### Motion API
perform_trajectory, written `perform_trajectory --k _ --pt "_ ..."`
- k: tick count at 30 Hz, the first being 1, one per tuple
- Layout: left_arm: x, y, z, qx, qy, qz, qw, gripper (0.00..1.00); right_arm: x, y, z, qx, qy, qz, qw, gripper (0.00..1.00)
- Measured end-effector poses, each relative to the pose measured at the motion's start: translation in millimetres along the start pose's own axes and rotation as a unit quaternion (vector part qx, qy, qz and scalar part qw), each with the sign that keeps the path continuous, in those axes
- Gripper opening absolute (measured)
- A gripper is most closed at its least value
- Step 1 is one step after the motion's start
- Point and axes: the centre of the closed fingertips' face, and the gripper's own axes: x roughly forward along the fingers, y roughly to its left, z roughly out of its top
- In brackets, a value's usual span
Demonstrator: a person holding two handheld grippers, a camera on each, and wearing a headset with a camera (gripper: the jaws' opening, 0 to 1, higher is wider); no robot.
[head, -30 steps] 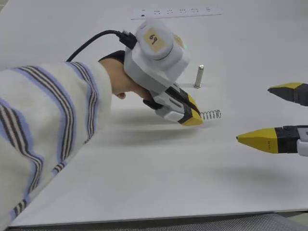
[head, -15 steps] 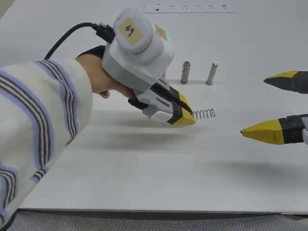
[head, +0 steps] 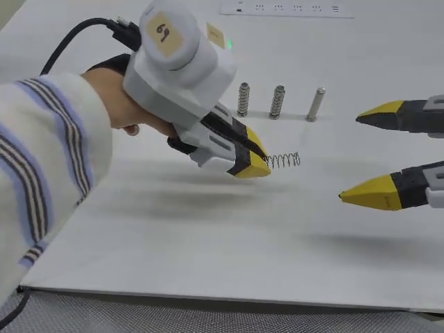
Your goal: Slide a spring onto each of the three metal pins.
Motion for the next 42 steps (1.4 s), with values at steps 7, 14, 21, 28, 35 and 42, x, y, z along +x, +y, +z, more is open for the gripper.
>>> perform_trajectory --k 7,14,21,28,35,42 --pt "-2.6 -7.5 -0.1 0.003 -0.002 0.000 1.0000 0.01 15.8 12.6 0.7 -0.024 0.019 0.044 0.9986 0.63" --pt "-3.7 -9.5 0.1 0.009 -0.003 -0.004 0.9999 0.01 25.7 22.8 2.8 -0.036 0.028 0.073 0.9963 0.55" --pt "-4.1 -15.6 0.8 0.009 -0.009 -0.013 0.9998 0.01 31.9 28.9 0.4 -0.044 0.045 0.097 0.9933 0.46" --pt "-4.1 -18.5 -1.5 0.011 -0.008 -0.014 0.9998 0.01 35.6 32.8 0.9 -0.048 0.044 0.119 0.9908 0.30" --pt "-1.9 -24.6 -2.9 0.006 -0.017 -0.024 0.9996 0.01 41.6 34.3 0.5 -0.053 0.048 0.129 0.9891 0.20" --pt "-3.4 -24.3 -0.8 0.002 -0.029 -0.018 0.9994 0.01 46.1 34.9 -1.5 -0.056 0.047 0.139 0.9876 0.17"
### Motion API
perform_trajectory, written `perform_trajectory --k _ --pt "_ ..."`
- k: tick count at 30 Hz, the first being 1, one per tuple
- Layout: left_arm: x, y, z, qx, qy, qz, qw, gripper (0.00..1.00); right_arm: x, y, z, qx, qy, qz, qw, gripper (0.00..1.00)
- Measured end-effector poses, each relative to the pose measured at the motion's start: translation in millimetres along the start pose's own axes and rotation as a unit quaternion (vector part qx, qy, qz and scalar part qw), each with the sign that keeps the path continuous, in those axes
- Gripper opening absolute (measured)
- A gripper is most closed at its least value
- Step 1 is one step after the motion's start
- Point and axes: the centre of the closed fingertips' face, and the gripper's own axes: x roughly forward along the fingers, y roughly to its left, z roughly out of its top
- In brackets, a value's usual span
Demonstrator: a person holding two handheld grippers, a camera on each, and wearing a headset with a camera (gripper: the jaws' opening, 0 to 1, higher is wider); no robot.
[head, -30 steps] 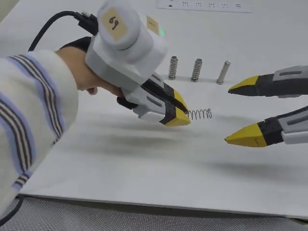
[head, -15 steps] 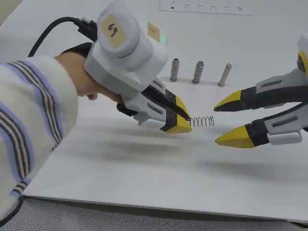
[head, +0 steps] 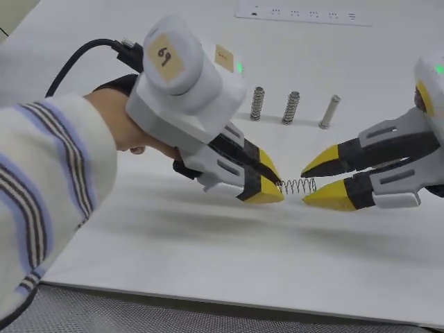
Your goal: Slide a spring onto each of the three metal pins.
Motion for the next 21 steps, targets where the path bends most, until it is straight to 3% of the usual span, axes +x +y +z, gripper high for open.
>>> perform_trajectory --k 6,21 --pt "0.1 -3.1 -1.5 -0.006 -0.002 -0.003 1.0000 0.01 4.1 0.8 -0.8 -0.003 0.005 0.008 1.0000 0.09" --pt "-2.0 -4.6 -8.3 -0.015 -0.005 -0.002 0.9999 0.01 11.1 0.7 -1.0 0.005 0.021 0.022 0.9995 0.09"
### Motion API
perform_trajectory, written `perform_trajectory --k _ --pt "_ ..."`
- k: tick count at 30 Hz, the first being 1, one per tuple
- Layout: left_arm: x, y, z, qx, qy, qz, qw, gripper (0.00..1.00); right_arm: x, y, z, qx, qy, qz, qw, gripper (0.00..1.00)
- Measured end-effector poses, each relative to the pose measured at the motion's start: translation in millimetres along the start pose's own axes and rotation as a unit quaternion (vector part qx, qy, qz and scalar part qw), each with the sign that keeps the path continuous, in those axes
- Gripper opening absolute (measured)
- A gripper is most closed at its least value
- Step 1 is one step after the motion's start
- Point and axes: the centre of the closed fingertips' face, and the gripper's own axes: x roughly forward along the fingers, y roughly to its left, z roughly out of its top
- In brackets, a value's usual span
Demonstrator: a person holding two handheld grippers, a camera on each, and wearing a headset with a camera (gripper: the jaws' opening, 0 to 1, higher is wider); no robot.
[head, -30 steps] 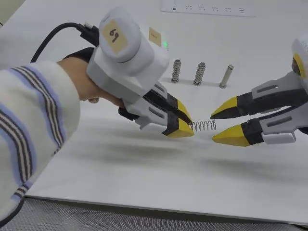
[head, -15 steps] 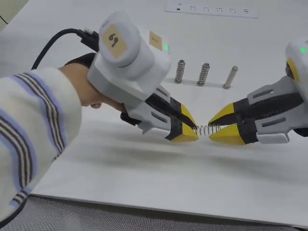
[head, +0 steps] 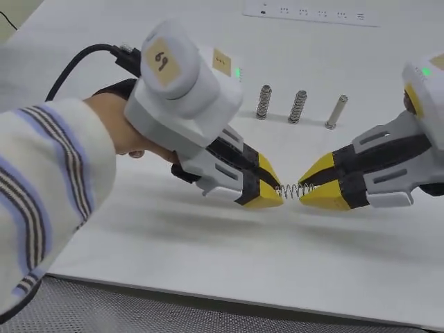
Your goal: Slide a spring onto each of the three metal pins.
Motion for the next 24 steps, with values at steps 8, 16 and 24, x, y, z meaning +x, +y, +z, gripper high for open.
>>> perform_trajectory --k 8,16,24 --pt "0.8 2.3 0.7 0.001 -0.006 0.009 0.9999 0.01 -2.8 -0.6 4.6 0.008 0.003 0.001 1.0000 0.08" --pt "5.8 0.5 3.7 0.003 -0.012 0.000 0.9999 0.01 -7.3 1.3 4.2 0.002 0.038 0.004 0.9993 0.08" --pt "13.0 2.7 9.7 0.007 -0.023 0.001 0.9997 0.00 -15.3 -0.7 2.8 -0.022 0.088 -0.009 0.9958 0.08"
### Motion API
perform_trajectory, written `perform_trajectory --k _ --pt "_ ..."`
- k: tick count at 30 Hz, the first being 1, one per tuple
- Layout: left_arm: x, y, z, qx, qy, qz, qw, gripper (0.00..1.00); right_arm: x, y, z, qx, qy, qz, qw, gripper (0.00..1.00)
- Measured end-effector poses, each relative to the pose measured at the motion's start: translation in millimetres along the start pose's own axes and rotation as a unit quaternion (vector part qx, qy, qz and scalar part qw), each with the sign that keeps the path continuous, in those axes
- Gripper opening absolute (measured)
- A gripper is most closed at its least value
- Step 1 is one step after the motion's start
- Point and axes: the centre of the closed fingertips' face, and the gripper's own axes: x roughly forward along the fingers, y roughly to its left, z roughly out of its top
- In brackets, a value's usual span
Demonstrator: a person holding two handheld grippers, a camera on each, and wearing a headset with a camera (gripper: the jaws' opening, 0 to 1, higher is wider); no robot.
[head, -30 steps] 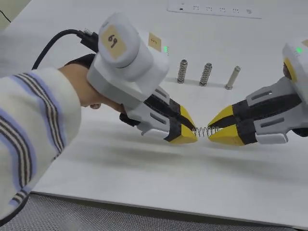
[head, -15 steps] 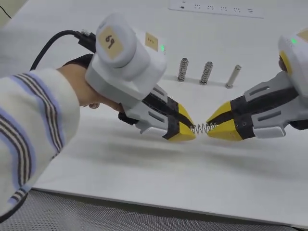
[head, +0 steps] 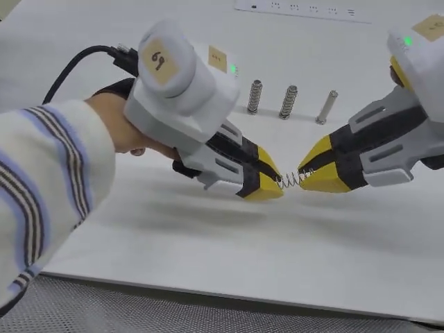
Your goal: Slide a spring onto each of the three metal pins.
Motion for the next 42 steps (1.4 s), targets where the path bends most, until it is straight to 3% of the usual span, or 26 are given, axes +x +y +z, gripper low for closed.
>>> perform_trajectory --k 14,17,31,39,42 --pt "16.4 -6.0 6.5 0.020 -0.015 -0.008 0.9996 0.00 -9.0 14.4 1.5 -0.034 0.067 0.005 0.9972 0.07" --pt "19.7 -8.7 7.4 0.010 -0.020 -0.017 0.9996 0.00 -9.5 16.8 1.2 -0.042 0.078 0.011 0.9960 0.07" --pt "33.0 -14.0 16.3 0.032 -0.042 -0.019 0.9984 0.00 -18.1 14.8 -8.2 -0.057 0.131 0.012 0.9896 0.07" --pt "30.9 -13.2 29.9 0.022 -0.072 -0.012 0.9971 0.00 -30.6 10.9 -5.8 -0.043 0.138 -0.002 0.9894 0.07" --pt "28.3 -10.7 34.2 0.022 -0.082 -0.009 0.9964 0.00 -32.7 9.8 -4.4 -0.058 0.135 -0.003 0.9892 0.08"
